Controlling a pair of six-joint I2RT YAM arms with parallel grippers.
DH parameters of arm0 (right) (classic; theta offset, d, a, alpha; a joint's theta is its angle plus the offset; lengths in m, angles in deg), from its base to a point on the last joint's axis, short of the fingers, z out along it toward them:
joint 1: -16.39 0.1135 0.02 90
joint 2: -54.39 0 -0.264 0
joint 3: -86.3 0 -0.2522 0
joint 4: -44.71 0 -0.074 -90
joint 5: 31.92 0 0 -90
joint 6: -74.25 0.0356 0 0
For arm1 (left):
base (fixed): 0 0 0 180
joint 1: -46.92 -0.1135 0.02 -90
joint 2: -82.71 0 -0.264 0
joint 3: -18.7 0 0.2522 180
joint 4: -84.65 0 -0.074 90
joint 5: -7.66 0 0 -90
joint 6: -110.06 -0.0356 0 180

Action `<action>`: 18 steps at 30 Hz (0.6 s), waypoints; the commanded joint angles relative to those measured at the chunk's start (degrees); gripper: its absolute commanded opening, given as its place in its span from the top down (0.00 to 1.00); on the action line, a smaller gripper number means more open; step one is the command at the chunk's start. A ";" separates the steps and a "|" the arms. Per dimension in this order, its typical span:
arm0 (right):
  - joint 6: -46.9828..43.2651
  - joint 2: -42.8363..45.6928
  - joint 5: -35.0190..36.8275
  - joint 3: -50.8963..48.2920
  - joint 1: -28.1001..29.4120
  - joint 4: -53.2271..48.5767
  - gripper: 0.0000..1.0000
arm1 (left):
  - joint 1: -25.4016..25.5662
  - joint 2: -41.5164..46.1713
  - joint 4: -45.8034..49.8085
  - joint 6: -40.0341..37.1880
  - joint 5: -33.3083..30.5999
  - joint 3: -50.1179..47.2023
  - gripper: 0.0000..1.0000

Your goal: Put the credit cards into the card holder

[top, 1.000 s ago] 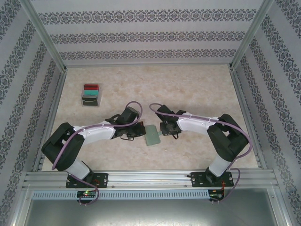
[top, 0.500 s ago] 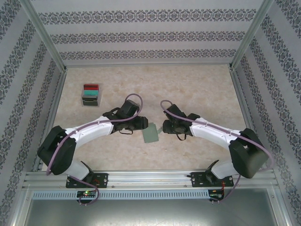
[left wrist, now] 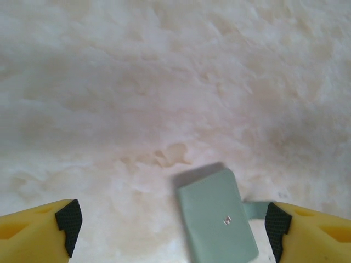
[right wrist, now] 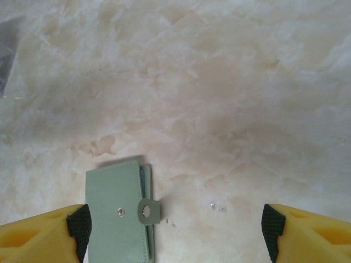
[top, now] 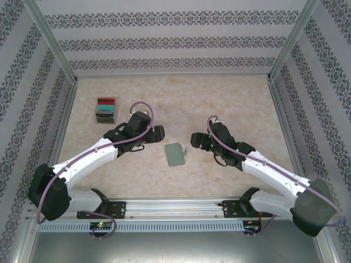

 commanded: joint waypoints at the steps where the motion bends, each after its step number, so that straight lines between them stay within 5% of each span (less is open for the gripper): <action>1: -3.00 0.92 2.30 -1.28 -0.36 3.52 0.16 | -2.97 0.91 4.31 -2.86 -4.29 3.06 0.09; 18: -4.53 -4.47 -4.29 3.84 -0.65 4.05 0.14 | -30.33 -0.77 9.17 -7.25 5.49 13.27 0.01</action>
